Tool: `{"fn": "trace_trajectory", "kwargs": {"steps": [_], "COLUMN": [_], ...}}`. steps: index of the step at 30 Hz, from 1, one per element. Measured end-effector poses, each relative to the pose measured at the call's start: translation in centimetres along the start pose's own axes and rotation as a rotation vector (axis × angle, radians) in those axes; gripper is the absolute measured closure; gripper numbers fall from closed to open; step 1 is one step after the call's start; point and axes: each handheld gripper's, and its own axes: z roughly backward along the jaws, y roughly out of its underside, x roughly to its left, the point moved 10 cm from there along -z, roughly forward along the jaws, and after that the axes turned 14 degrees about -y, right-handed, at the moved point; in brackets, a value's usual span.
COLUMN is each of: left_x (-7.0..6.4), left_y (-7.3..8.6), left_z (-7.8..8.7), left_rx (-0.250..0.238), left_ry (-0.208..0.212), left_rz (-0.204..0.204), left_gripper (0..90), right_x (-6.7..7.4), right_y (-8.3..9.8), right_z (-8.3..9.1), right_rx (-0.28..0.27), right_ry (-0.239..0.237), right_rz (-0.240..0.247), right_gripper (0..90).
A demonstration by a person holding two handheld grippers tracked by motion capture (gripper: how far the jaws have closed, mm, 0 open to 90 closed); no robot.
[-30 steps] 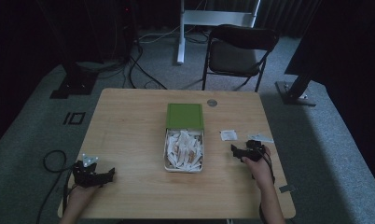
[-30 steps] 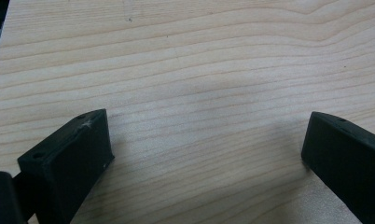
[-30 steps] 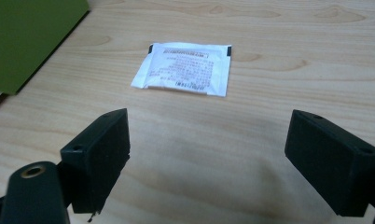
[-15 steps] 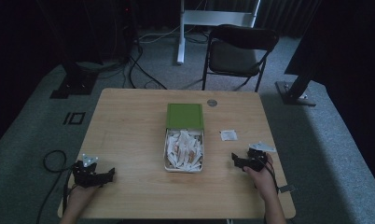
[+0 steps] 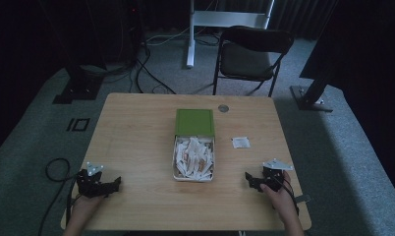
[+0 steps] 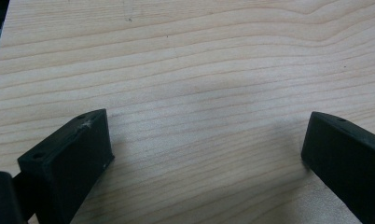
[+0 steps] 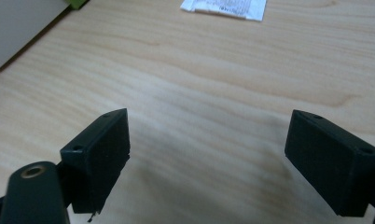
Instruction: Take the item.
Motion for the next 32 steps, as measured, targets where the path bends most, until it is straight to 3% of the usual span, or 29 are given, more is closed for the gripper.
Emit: {"fn": "trace_trajectory", "kwargs": {"steps": [6,18,21,32], "left_x": [0.0,0.0,0.0,0.0], "left_y": [0.0,0.0,0.0,0.0], "left_z": [0.0,0.0,0.0,0.0], "left_rx": [0.0,0.0,0.0,0.001], "left_ry": [0.0,0.0,0.0,-0.003], "left_rz": [0.0,0.0,0.0,0.002], "left_gripper": [2.4,2.4,2.4,2.4], "right_x": [0.4,1.1,1.0,0.9], "right_y": [0.8,2.4,2.5,2.5], "right_z": [0.6,1.4,1.5,1.4], "right_rx": [-0.001,0.051,0.057,0.059], "right_ry": [-0.002,0.008,0.029,0.03], "right_rz": [0.0,0.038,0.039,0.037], "right_gripper": [14.0,13.9,13.4,12.5]}}
